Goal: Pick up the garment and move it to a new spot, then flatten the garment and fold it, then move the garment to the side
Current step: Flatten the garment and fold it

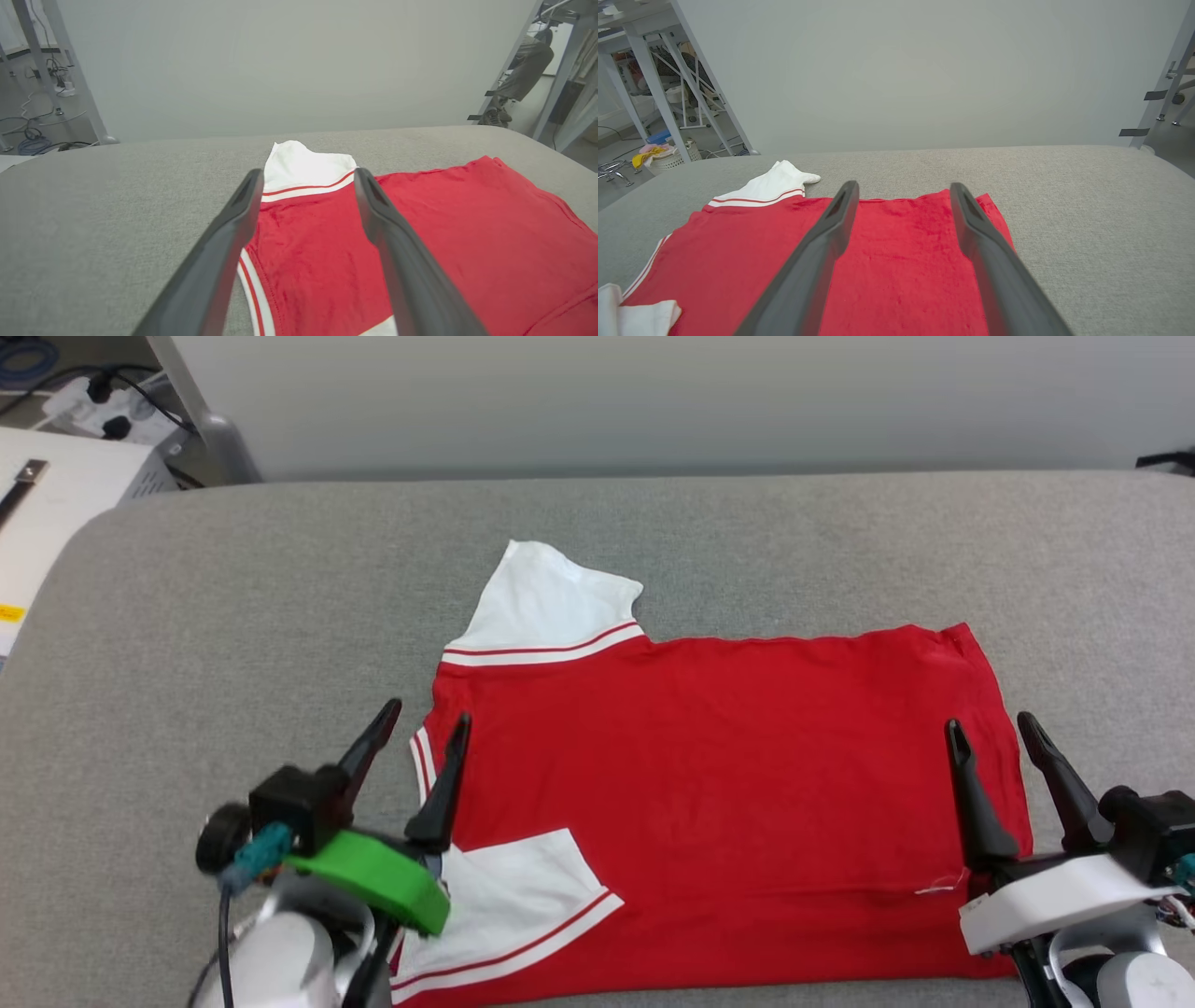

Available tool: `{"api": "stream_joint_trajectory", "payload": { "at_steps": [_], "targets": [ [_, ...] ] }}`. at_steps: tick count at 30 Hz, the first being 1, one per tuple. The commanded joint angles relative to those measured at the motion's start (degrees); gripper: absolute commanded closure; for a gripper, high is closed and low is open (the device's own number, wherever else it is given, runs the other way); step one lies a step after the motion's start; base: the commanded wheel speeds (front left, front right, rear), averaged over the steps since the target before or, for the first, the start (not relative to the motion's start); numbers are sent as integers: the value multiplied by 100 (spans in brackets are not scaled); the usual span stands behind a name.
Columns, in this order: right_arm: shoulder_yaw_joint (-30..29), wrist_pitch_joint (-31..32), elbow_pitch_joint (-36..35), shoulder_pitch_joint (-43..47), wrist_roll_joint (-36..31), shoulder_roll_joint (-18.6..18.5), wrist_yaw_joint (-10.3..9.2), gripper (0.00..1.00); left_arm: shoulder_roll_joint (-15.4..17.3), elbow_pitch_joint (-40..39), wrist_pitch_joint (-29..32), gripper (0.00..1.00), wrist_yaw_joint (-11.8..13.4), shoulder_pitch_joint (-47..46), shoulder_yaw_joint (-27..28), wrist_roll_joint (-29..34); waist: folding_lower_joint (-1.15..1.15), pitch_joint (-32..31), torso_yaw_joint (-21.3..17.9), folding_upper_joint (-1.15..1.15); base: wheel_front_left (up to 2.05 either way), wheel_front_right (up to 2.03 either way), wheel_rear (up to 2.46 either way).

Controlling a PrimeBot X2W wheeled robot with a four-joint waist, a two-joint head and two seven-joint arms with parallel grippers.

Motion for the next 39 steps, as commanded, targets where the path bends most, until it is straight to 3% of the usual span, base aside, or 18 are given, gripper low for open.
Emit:
{"api": "stream_joint_trajectory", "payload": {
  "at_steps": [1, 8, 14, 15, 18, 26, 37, 38, 39],
  "targets": [
    [30, 21, -51, -134, -20, -30, -4, 0, 141, 3, 178, 0, -60, -374, -36, -10, 0, 396, -236, 0, 0, 0, 0],
    [204, -74, -119, -501, -17, 45, -4, 0, 1051, 337, 2492, 0, -191, -2472, -670, -291, 0, 1209, -698, 0, 0, 0, 0],
    [444, -236, -113, -808, 97, 112, -4, 0, 1397, 818, 4025, 0, -197, -3956, -1135, -1233, 0, 1685, -1020, 0, 0, 0, 0],
    [550, -317, -112, -952, 112, 131, -4, 0, 1566, 1192, 4514, 0, -197, -4507, -1302, -1531, 0, 1887, -1167, 0, 0, 0, 0],
    [619, -390, -135, -1055, 120, 156, -4, 0, 1650, 1680, 5052, 0, -198, -4989, -1412, -1787, 0, 2069, -1281, 0, 0, 0, 0],
    [784, -496, -182, -1259, 142, 170, -4, 0, 1541, 2934, 5457, 0, -188, -5805, -1302, -2102, 0, 2432, -1494, 0, 0, 0, 0],
    [848, -537, -161, -1327, 129, 134, -4, 0, 1445, 3888, 5373, 0, -174, -5852, -1599, -1908, 0, 2519, -1544, 0, 0, 0, 0],
    [837, -533, -163, -1324, 123, 127, -4, 0, 1425, 3942, 5421, 56, -178, -5818, -1631, -1940, 0, 2505, -1531, 0, 0, 0, 0],
    [828, -527, -164, -1321, 116, 122, -4, 0, 1400, 3980, 5467, 100, -181, -5786, -1649, -1987, 0, 2486, -1518, 0, 0, 0, 0]
  ]
}}
